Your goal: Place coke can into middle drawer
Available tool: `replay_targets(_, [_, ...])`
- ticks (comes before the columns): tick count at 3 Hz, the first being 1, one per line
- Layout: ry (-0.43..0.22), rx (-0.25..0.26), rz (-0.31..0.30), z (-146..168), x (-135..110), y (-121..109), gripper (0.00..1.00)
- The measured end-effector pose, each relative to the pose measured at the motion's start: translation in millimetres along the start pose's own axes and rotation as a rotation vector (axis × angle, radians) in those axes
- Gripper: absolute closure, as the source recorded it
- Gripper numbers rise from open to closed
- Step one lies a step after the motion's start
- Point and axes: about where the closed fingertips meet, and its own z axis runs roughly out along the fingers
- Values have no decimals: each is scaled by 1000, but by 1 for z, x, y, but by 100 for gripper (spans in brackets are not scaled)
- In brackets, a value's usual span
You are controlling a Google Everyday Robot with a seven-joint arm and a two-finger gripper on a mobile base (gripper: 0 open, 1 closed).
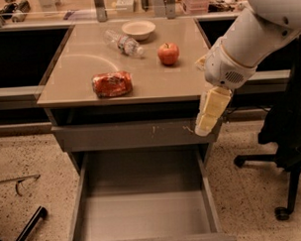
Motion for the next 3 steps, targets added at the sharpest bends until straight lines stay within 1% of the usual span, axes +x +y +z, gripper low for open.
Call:
replay_targets(1, [0, 0, 0, 0, 0, 0, 0])
replay_targets(2, [-64, -2, -85, 25, -38, -26, 0])
replay_targets(3, [-192, -2, -208, 54, -107, -67, 0])
